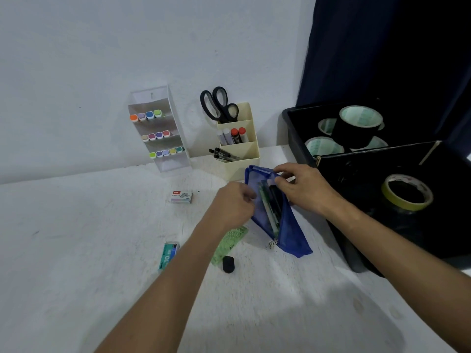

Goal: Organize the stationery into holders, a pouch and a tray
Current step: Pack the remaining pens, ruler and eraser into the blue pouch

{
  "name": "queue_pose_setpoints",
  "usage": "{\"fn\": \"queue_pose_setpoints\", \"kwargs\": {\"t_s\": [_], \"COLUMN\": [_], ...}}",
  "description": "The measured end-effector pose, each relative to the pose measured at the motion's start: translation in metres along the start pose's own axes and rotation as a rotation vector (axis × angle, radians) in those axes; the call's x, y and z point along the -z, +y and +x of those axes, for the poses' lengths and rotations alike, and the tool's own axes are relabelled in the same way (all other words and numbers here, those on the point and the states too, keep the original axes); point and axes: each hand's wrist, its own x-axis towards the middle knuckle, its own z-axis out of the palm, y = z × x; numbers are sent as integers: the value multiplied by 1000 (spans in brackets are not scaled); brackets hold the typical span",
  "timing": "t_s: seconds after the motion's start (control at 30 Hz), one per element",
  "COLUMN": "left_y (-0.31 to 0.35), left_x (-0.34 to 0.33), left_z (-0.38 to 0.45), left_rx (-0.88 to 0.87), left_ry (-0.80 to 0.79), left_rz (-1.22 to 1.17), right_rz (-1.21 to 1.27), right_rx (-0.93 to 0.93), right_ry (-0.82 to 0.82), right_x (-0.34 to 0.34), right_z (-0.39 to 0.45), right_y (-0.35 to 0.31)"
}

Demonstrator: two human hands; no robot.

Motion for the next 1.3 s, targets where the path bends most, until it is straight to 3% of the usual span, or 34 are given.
{"fn": "queue_pose_setpoints", "kwargs": {"t_s": [0.17,0.43,0.6,1.13,1.3], "left_y": [-30,-48,-46,-30,-27], "left_x": [21,18,10,8,11], "left_z": [-5,-23,-22,-28,-18], "left_rx": [110,135,104,4,98], "left_ry": [-10,-246,-210,-290,-115], "left_rz": [107,377,548,620,516], "right_rz": [1,-7,-3,-12,-12], "right_rx": [-9,-2,-8,-6,-4], "right_ry": [-21,-23,-23,-35,-34], "right_x": [0,0,1,3,3], "right_z": [1,1,0,-2,-3], "right_y": [0,1,0,-4,-4]}}
